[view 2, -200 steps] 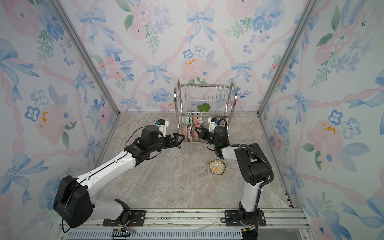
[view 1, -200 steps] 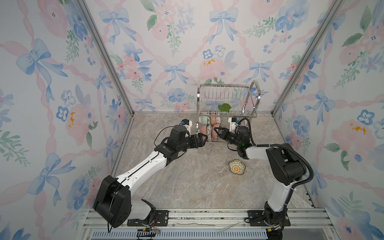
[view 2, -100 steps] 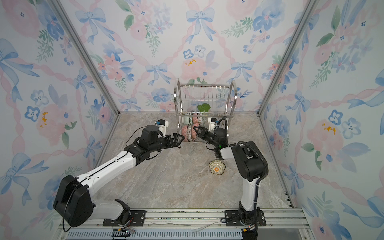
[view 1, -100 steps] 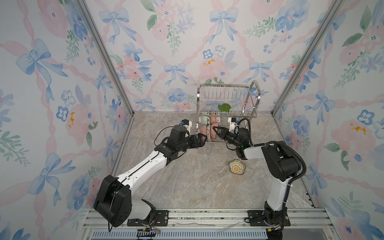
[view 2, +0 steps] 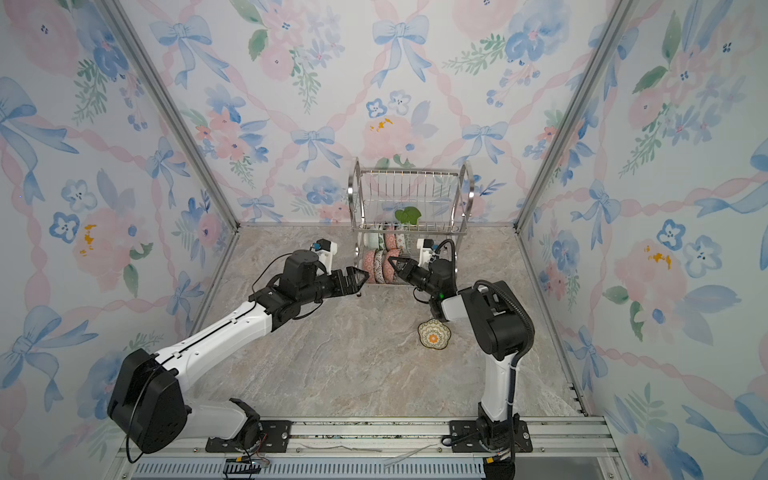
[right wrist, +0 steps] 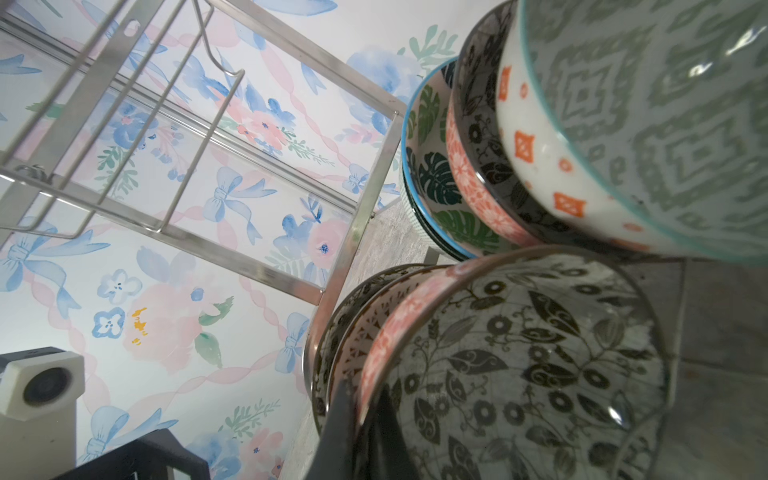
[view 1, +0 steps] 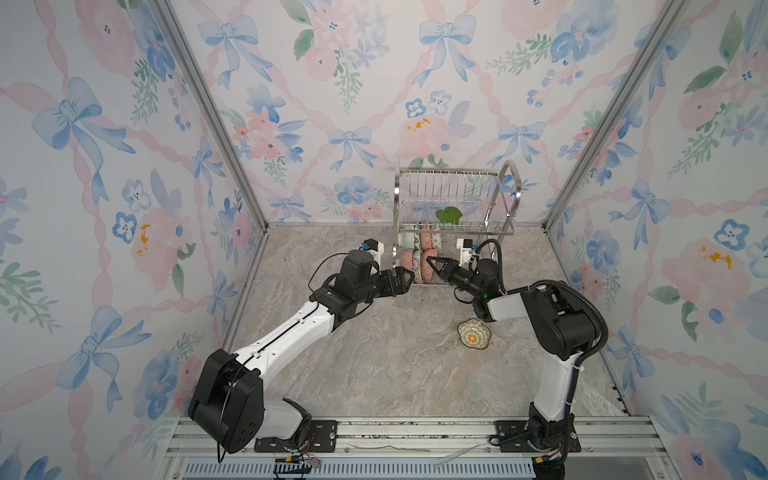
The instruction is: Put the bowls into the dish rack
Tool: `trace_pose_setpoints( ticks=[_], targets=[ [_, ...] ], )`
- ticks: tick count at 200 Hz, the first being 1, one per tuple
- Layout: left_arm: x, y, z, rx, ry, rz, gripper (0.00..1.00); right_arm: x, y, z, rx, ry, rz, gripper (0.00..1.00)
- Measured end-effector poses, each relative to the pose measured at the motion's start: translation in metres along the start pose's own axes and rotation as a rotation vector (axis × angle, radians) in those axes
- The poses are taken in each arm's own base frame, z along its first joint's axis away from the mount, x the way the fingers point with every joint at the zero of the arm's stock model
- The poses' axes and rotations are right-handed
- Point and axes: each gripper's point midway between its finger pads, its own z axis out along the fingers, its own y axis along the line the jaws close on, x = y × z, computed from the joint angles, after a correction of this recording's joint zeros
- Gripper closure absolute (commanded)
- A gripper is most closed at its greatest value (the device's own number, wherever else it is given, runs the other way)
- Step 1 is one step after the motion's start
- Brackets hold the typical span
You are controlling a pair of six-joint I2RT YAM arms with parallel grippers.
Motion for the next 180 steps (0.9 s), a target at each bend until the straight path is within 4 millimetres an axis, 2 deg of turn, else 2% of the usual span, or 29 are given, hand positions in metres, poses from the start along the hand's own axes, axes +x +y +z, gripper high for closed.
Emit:
trace_pose_setpoints(
  ticks=[14,33,102,180],
  targets=[
    [0.000,0.000,0.000,0.000,0.001,-0.001,0.02,0.002,-0.001,-0.001,0.000,0.008,-0.006,1.00],
    [0.001,0.001,0.000,-0.002,0.003,-0.001,0.02,0.003,-0.001,-0.001,0.005,0.018,-0.024,0.93],
    [0.004,0.003,0.001,-0.005,0.008,-0.003,0.02,0.007,-0.003,-0.005,0.062,0.053,-0.074,0.81],
    [0.005,0.004,0.000,-0.007,0.009,-0.003,0.02,0.013,-0.008,-0.006,0.090,0.084,-0.072,0.72]
  ],
)
